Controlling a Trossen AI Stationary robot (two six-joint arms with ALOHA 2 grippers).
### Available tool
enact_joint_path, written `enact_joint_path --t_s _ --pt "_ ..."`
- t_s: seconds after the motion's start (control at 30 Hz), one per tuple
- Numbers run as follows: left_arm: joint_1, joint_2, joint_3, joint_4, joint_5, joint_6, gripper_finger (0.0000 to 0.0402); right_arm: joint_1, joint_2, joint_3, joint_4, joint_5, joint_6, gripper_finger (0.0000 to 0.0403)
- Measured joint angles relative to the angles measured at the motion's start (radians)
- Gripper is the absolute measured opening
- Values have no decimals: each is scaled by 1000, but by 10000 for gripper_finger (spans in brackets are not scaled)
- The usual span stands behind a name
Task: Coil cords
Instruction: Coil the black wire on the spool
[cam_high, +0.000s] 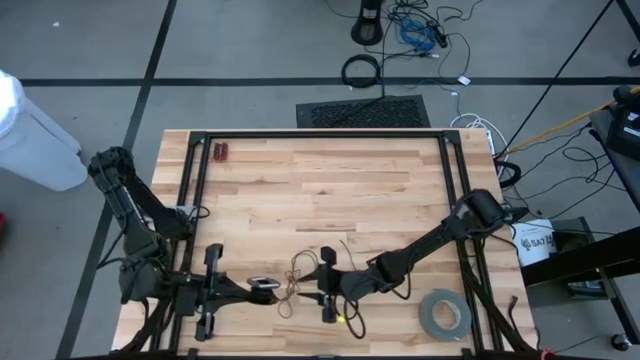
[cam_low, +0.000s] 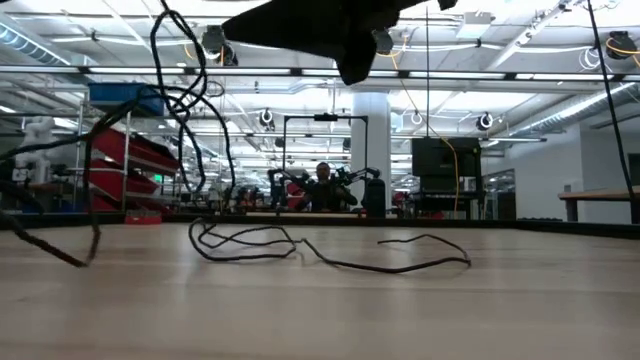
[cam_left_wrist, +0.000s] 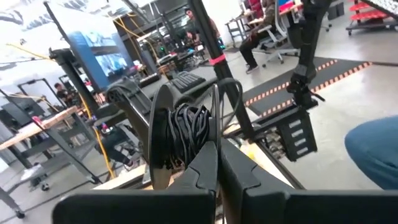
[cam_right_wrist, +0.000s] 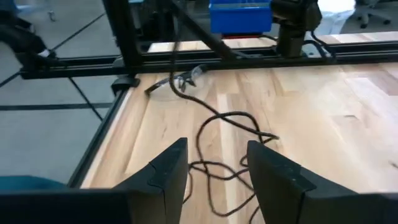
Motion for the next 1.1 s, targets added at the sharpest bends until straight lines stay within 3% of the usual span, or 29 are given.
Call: enact_joint_path --t_s 0.2,0.4,0.57,0.8,1.1 --pt "1 -1 1 47 -9 39 4 -4 72 81 6 -61 -7 137" --pt "0 -1 1 49 -25 43 4 -4 152 201 -27 -52 -43 129" --pt "-16 -1 1 78 -32 71 4 -1 171 290 -224 -49 -50 88" --pt "-104 -1 14 222 -35 201 4 13 122 299 -388 -51 -56 9" --pt "-196 -1 14 349 -42 322 4 11 84 299 -601 -106 -24 1"
